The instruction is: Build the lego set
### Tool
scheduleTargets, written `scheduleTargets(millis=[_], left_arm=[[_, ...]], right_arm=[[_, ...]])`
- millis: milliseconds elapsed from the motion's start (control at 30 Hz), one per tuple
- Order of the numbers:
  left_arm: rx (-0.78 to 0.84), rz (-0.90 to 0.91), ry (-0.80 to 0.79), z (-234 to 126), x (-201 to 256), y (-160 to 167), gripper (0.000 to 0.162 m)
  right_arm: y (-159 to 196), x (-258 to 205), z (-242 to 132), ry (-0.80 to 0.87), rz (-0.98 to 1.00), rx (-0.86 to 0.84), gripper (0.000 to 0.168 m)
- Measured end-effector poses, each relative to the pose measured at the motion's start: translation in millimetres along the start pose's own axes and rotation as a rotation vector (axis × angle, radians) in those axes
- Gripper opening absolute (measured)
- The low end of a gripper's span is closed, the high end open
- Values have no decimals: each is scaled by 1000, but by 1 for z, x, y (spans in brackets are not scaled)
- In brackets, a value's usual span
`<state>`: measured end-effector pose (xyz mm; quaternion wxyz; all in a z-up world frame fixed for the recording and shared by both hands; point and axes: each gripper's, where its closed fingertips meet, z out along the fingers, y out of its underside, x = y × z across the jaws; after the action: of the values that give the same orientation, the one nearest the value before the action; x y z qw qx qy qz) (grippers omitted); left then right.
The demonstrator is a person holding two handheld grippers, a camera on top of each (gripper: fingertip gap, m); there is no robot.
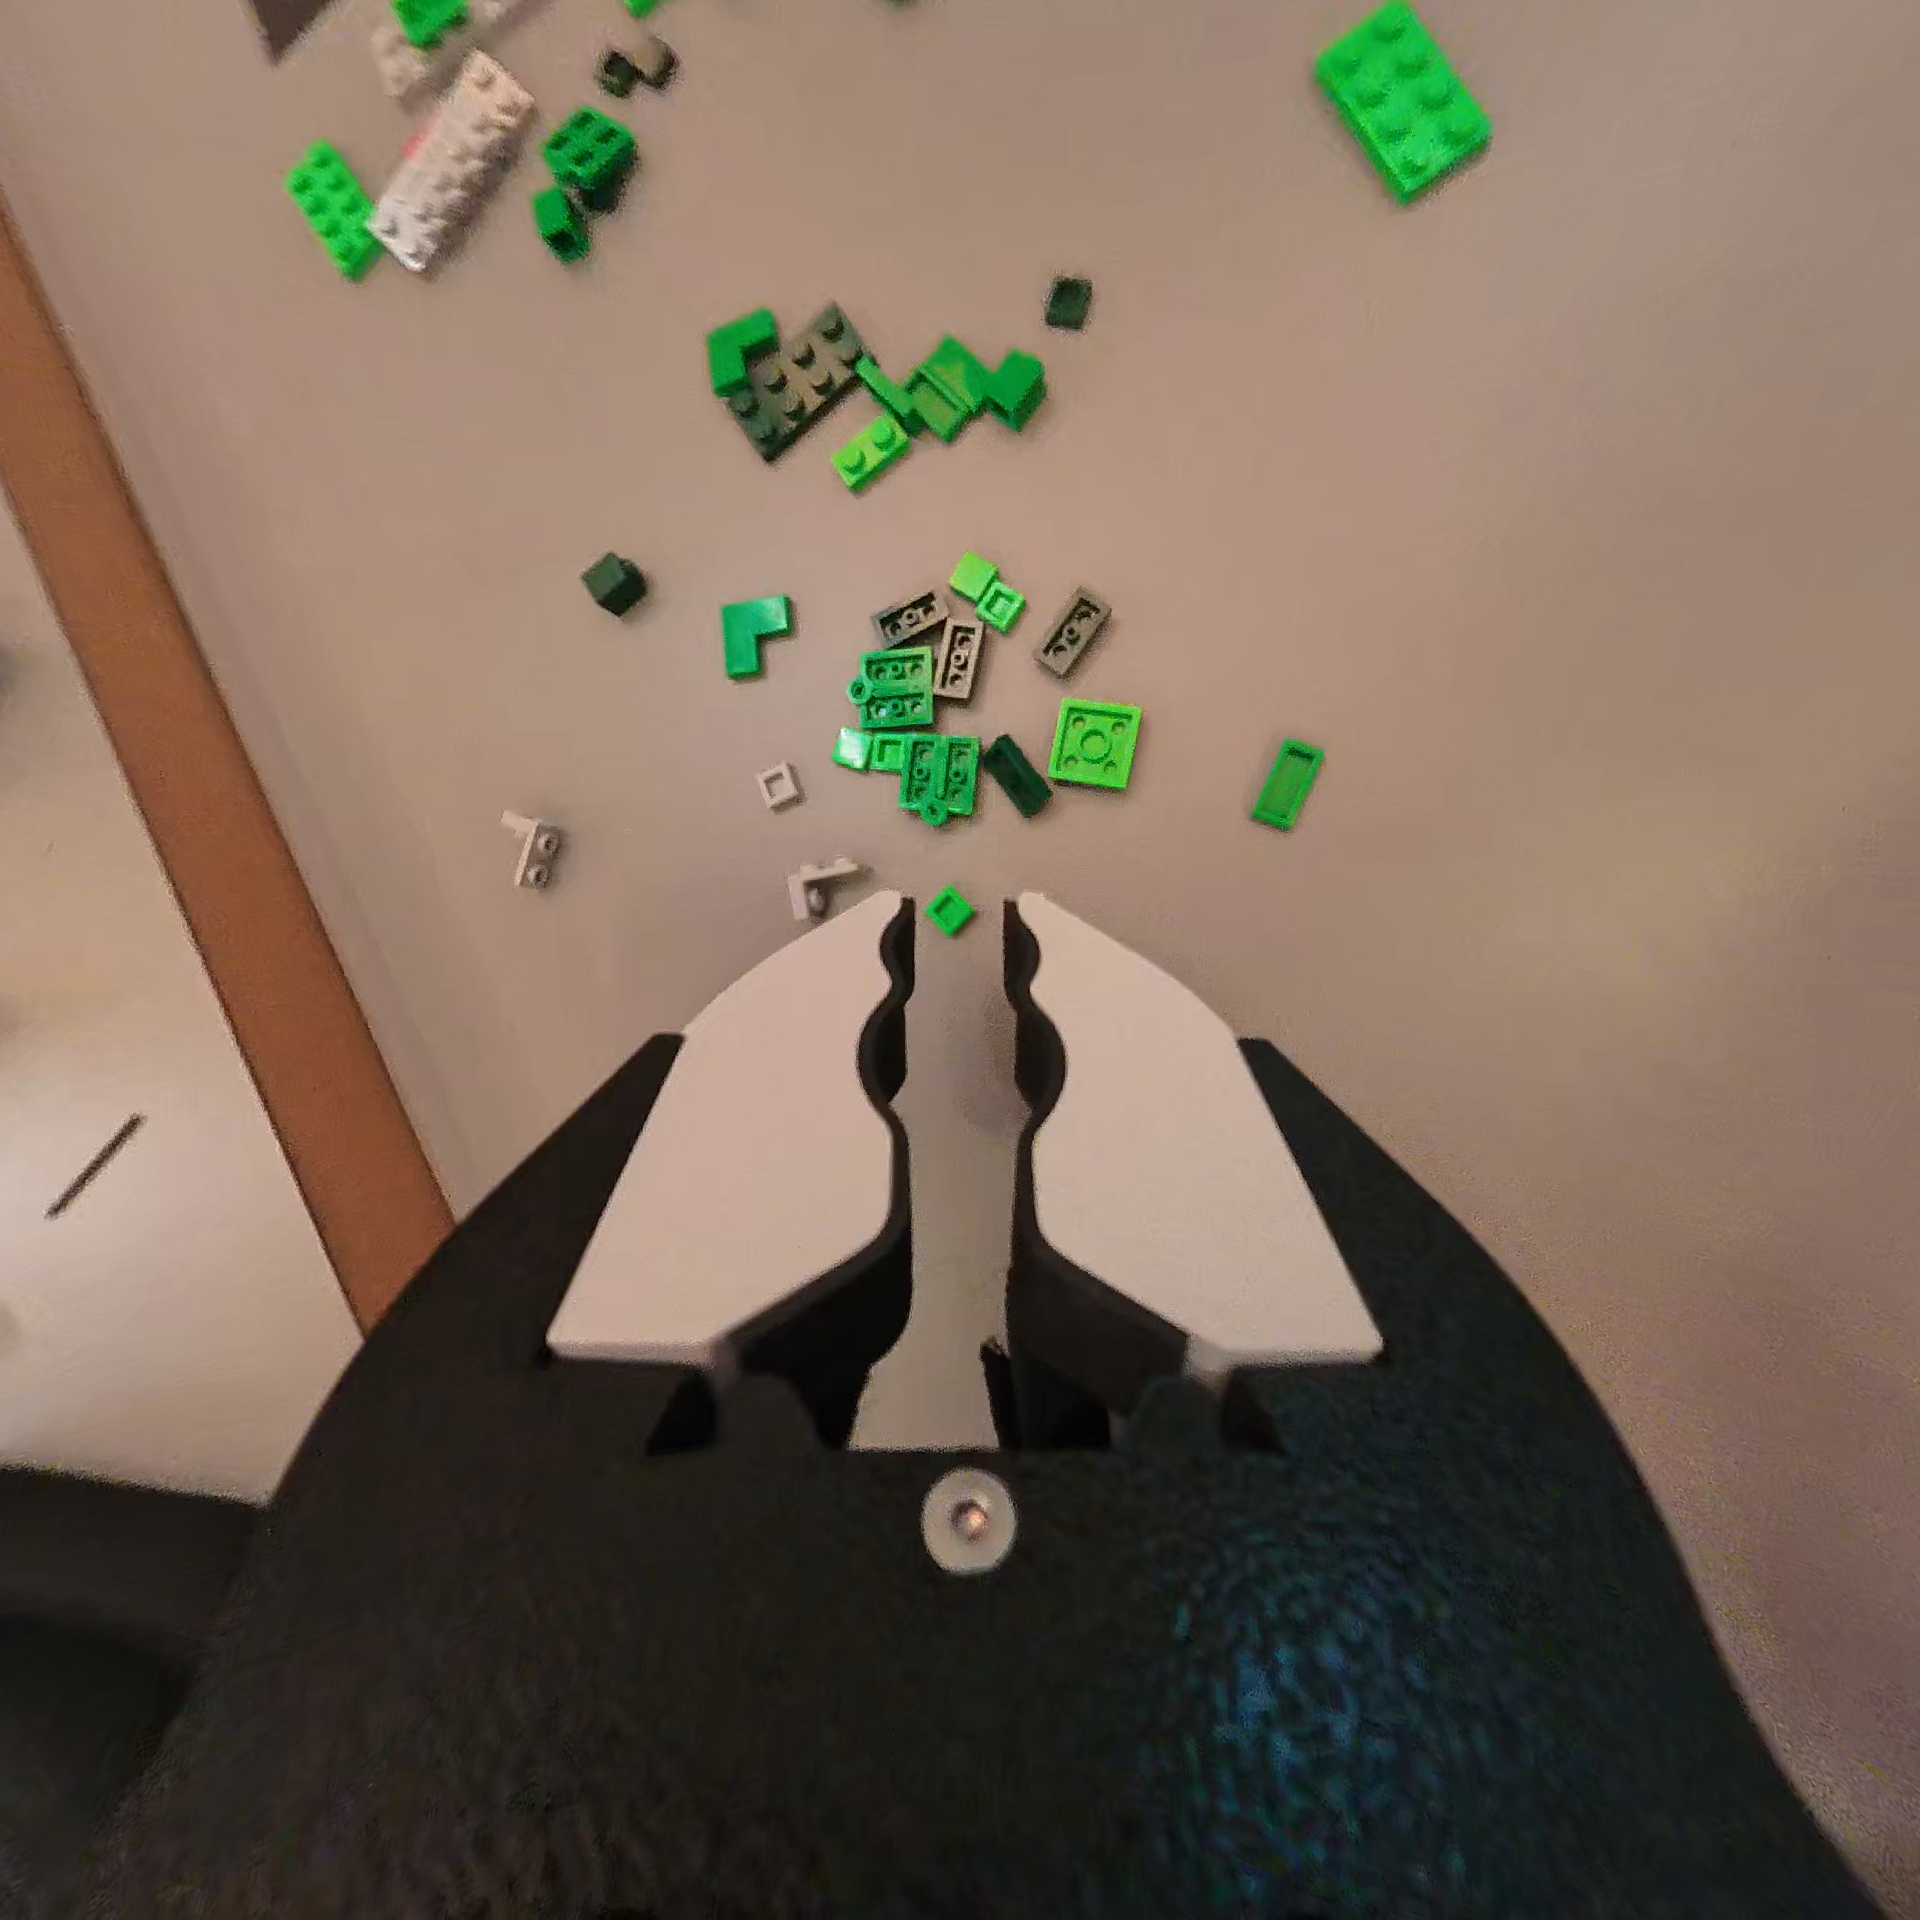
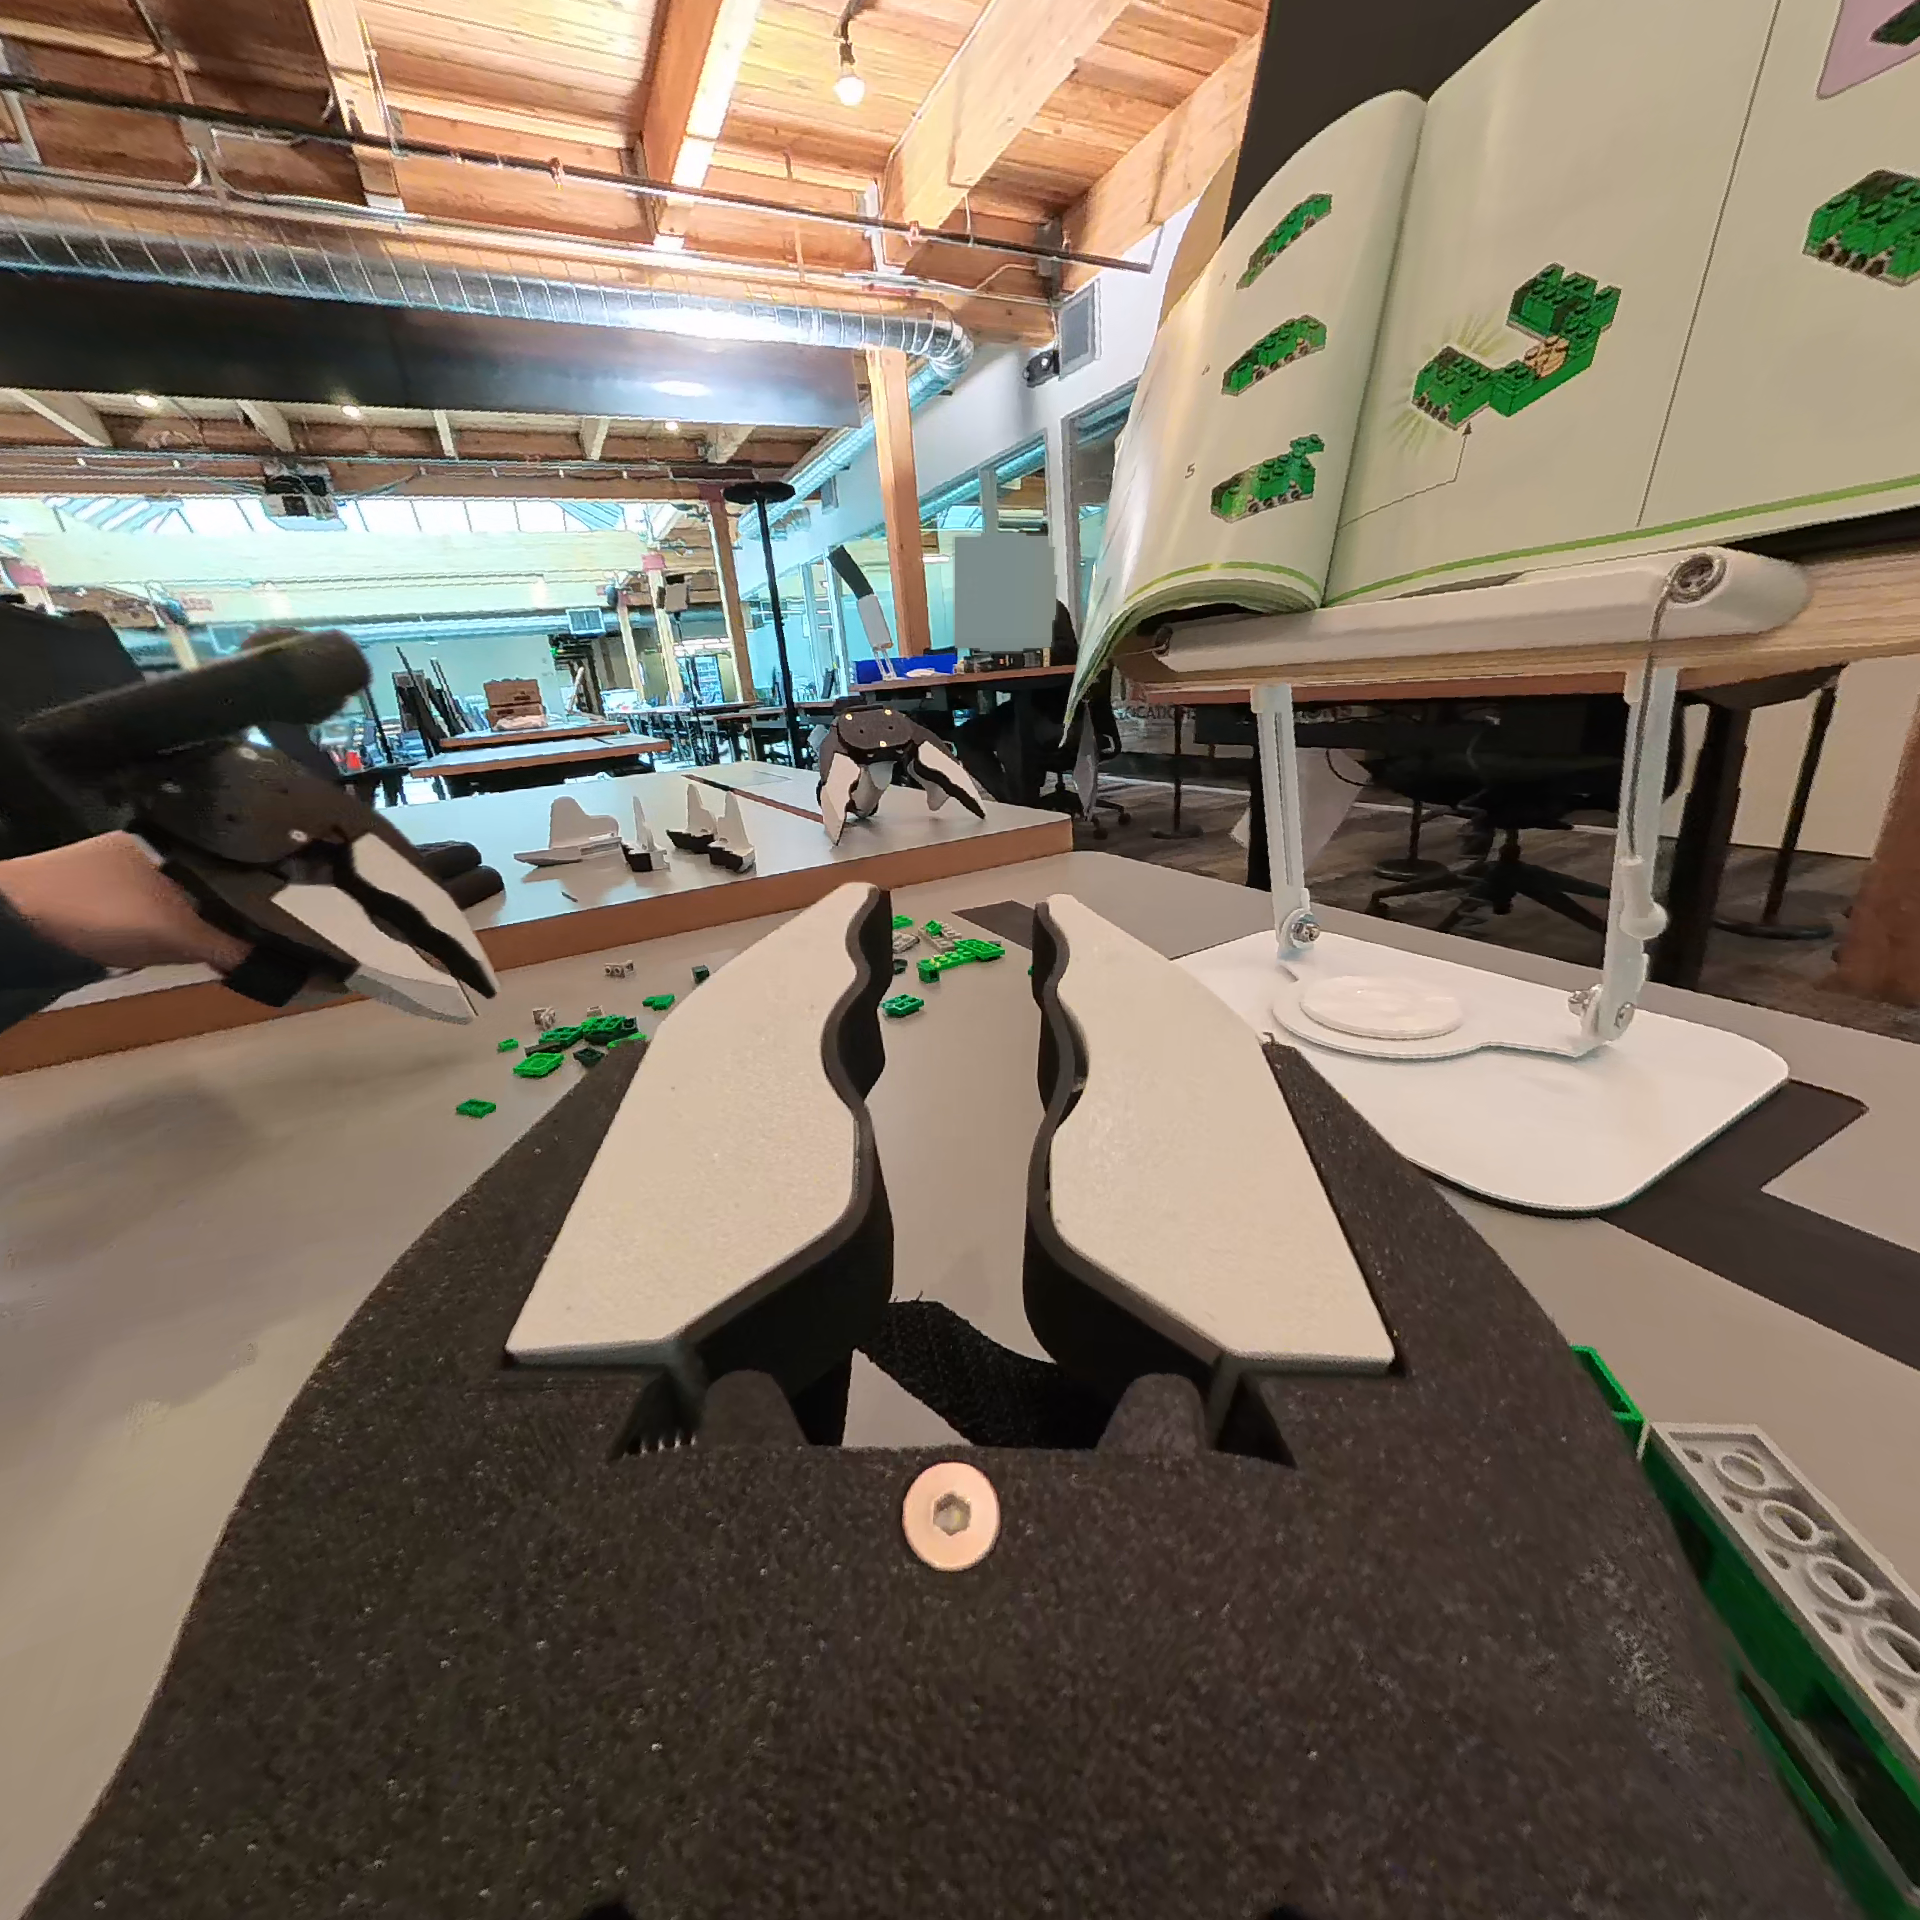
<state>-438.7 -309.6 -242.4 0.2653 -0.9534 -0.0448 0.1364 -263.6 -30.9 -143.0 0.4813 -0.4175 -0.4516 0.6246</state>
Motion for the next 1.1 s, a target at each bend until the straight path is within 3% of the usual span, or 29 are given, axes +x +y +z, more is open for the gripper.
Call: scheduleTargets(millis=[33,200,600,700,800,900,1000,1100], left_arm=[[-5,15,32,3,0,-1,16],[-5,36,177,17,2,-8,22],[-65,-27,282,34,-1,-8,26],[-46,-28,296,36,1,-10,16],[-12,-10,277,34,3,-12,15],[139,-10,210,22,9,-33,15],[459,31,128,-4,38,-89,15],[738,184,-150,-27,72,-144,15]], right_arm=[[0,0,0,-1,6,1,25],[1,0,0,-7,17,-1,25],[1,0,0,-14,29,-5,25],[1,0,0,-15,30,-4,25],[1,-1,0,-17,30,-3,25],[2,-2,1,-23,18,-7,25],[4,-13,3,-58,-45,-23,24],[7,-34,4,-151,-101,-40,20]])
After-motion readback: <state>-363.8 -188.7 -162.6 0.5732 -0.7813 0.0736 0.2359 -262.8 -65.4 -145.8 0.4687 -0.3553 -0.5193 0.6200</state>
